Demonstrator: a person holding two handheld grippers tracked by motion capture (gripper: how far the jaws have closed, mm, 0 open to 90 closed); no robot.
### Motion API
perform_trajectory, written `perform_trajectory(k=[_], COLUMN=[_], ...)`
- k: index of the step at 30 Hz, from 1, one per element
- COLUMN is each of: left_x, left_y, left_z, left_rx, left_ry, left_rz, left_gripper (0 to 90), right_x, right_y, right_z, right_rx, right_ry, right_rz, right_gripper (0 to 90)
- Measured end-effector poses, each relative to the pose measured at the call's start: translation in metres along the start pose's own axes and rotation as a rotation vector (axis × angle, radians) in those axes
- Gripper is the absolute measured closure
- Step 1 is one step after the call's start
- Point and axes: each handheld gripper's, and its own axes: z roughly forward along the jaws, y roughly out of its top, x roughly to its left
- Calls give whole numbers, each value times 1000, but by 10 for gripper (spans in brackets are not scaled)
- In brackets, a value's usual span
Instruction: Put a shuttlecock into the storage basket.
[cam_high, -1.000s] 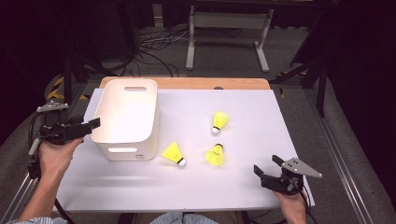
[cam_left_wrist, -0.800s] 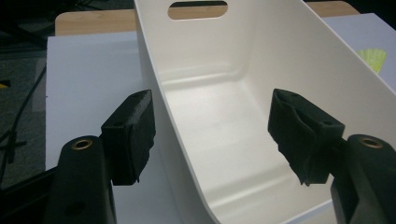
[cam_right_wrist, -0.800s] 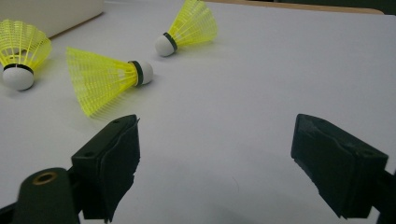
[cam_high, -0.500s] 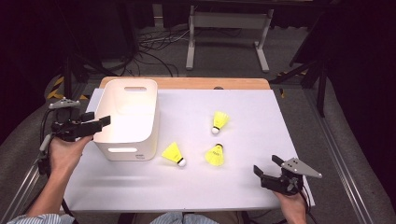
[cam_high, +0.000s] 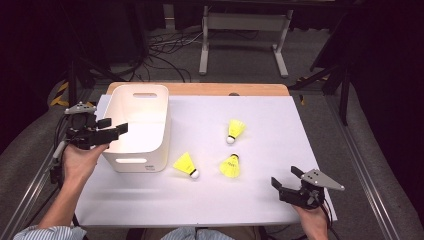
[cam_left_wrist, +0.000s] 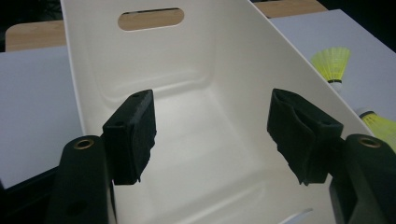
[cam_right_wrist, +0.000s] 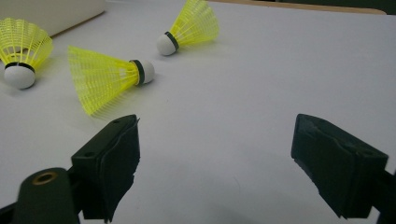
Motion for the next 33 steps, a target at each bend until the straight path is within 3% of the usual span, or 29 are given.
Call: perform_trajectory(k=[33], left_x=[-32], left_y=[12], left_z=[24], left_rx=[17], left_ry=[-105], left_rz=[28], left_gripper=[349], right_x=[0], right_y=[0], right_z=[0], right_rx=[0], right_ry=[5], right_rz=[-5], right_gripper=[156])
